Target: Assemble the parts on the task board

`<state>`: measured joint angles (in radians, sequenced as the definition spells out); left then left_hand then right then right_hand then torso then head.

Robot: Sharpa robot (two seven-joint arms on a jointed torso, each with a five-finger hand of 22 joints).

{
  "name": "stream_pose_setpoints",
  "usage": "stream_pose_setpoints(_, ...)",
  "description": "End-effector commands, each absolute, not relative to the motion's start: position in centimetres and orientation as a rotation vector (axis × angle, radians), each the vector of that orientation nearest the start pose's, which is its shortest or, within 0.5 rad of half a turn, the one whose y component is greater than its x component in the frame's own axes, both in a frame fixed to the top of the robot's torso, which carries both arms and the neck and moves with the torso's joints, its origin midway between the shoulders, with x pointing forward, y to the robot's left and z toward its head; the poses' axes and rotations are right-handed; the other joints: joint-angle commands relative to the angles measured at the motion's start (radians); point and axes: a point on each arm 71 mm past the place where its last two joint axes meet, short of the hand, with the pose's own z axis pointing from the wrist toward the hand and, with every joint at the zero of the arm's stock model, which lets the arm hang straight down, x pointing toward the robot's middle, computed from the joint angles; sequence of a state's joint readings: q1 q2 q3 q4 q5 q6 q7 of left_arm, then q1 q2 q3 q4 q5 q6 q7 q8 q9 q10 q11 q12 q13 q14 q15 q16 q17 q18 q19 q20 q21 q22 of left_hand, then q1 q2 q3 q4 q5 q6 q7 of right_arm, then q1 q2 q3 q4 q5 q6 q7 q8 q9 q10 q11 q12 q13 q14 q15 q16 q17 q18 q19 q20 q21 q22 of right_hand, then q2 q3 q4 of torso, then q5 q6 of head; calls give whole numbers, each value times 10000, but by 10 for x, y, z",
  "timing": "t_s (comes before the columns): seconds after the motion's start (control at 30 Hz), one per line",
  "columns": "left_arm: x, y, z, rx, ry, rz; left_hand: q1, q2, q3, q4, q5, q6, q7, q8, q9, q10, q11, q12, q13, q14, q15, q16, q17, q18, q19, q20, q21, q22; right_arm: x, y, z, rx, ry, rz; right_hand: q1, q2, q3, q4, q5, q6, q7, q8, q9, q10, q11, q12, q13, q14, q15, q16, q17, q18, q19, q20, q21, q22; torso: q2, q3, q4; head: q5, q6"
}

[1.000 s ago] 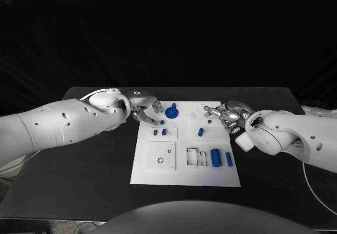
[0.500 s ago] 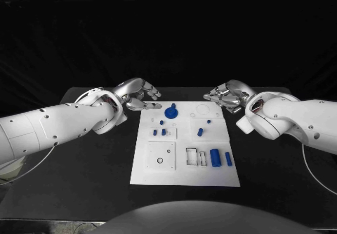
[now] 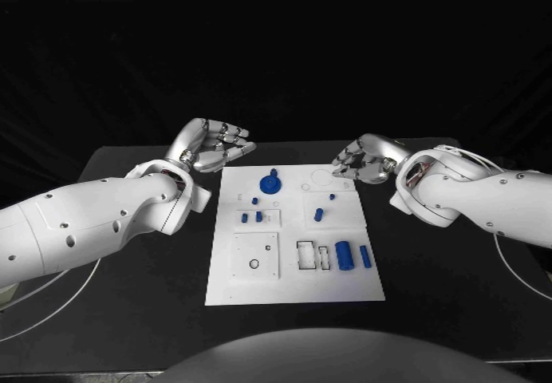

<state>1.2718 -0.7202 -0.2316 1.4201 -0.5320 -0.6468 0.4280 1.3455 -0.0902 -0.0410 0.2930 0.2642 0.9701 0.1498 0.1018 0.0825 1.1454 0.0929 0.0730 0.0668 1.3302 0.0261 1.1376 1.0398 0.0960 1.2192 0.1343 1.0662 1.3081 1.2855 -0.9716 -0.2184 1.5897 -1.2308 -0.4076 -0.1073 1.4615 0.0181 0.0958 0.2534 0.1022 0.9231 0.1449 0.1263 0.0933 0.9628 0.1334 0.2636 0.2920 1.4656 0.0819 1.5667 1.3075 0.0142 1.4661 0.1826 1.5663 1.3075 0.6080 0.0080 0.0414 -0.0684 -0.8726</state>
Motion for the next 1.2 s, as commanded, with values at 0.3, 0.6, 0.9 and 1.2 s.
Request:
stream_pose_setpoints(0.3,490,186,-193,-5989,13117,-11899,101,302,-433,-4,48,40,57,-124,-4,-97,49,-34,-5,-800,19,-2055,-1927,497,-1001,17,-2402,-360,459,-243,-230,-2574,18062,4236,143,-222,66,-354,-263,298,-175,-209,-123,87,-16,-790,-1111,1052,-52,41,2633,-142,1047,44,45,2633,4,18,-34,-402,0)
stream_pose_setpoints(0.6,489,187,-193,-6013,13076,-11893,184,382,-446,-9,47,23,61,-145,-6,-118,52,-40,-7,-800,18,-2179,-2014,507,-994,17,-2561,-433,460,-234,-238,-2966,18202,3925,195,-229,125,-443,-314,391,-195,-267,-159,278,-37,-876,-1349,1052,-69,41,2633,-142,1047,20,45,2633,4,2,-25,-375,0)
stream_pose_setpoints(0.9,488,187,-193,-6008,13089,-11920,259,444,-453,-11,53,9,67,-160,-7,-159,59,-52,-12,-803,21,-2274,-2087,512,-979,17,-2662,-478,465,-229,-241,-3004,18282,3559,269,-213,236,-529,-299,422,-92,-369,-206,460,-137,-1003,-1627,1052,-163,41,2633,-142,1047,-53,45,2633,-10,-4,1,-346,0)
stream_pose_setpoints(1.2,488,188,-193,-6039,13124,-11905,283,469,-454,-11,58,10,66,-162,-7,-164,59,-51,-11,-786,21,-2271,-2076,509,-956,17,-2665,-480,469,-224,-245,-3082,18517,3142,404,-189,470,-638,-311,658,-91,-396,-210,763,-290,-1160,-1997,1052,-348,41,2633,-142,1047,-214,45,2633,-9,-5,-6,-342,0)
